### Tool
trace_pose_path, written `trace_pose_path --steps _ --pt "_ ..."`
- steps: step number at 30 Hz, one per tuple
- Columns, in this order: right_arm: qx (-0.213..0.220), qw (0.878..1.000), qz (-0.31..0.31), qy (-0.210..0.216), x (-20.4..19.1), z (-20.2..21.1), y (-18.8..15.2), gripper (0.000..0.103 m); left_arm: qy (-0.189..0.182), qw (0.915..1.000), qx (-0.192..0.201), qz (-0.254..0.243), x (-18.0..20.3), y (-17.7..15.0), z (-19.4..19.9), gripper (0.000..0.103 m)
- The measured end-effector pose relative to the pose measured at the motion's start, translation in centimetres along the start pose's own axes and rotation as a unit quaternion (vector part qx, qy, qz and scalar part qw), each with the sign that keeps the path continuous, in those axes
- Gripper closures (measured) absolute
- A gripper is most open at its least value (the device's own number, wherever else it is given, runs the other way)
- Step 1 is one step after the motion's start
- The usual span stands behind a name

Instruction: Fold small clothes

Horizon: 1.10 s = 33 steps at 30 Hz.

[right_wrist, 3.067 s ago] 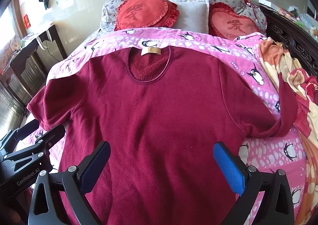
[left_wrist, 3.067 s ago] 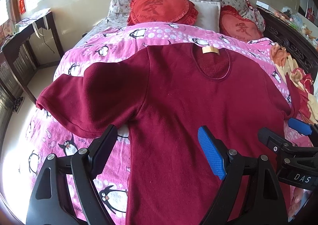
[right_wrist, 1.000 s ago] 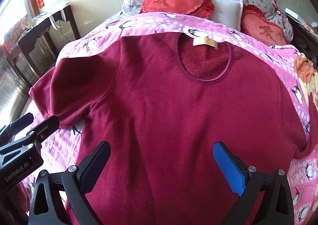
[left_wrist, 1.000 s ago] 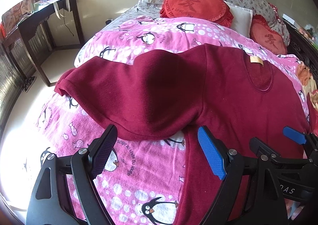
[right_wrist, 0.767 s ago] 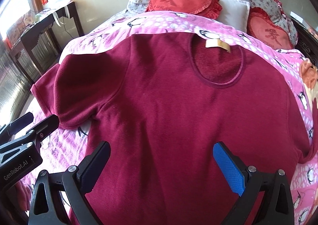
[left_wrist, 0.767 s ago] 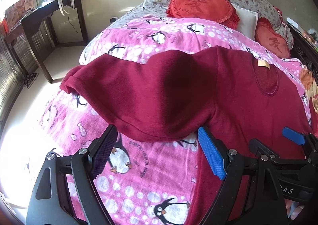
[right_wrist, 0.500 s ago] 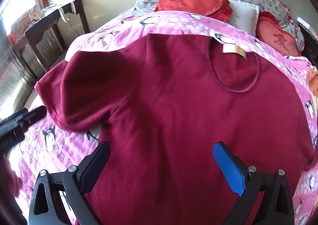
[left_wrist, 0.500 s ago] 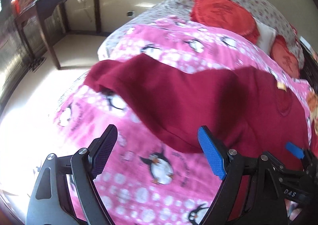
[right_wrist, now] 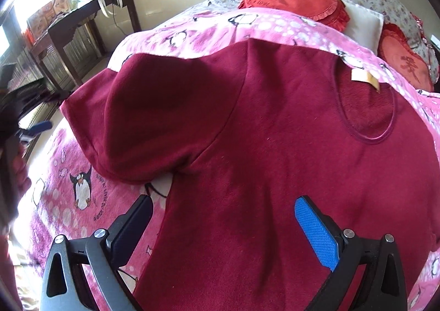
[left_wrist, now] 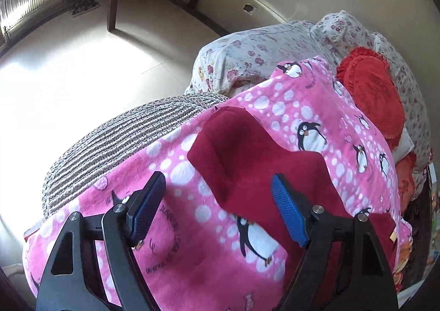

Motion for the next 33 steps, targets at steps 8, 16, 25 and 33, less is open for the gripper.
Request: trace_pose_path --steps 8,16,25,33 --pt "-0.004 1.000 -0.016 0.001 1.0 -0.7 0.3 0.000 0.018 0.9997 -0.003 -0.015 0.1 1.2 -3.1 0.078" --pt "-0.002 1.000 -0.028 -0.001 2.4 -0.9 0.5 0.000 -0.044 0.9961 0.058 -0.051 4.5 4.4 5.0 0.093" --pt "0.031 0.996 -0.086 -0.015 7.5 1.8 1.0 0.000 -0.184 0.9607 0.078 -0.193 18.9 -3.4 15.9 0.093" --pt "0.064 0.984 -0.158 -0.047 15.4 5.8 0.3 0.000 -0.206 0.9255 -0.026 -0.317 28.5 -19.2 8.8 0.093"
Point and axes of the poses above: each gripper's, at about its wrist camera, not at the fingertips, and z roughly against the way its jaws point, x to its right, y to its top, the point moved 5 cm from there along -z, roughly the way its jaws point, and after that the axes turned 2 degrees about y, right-handed, at the moved point
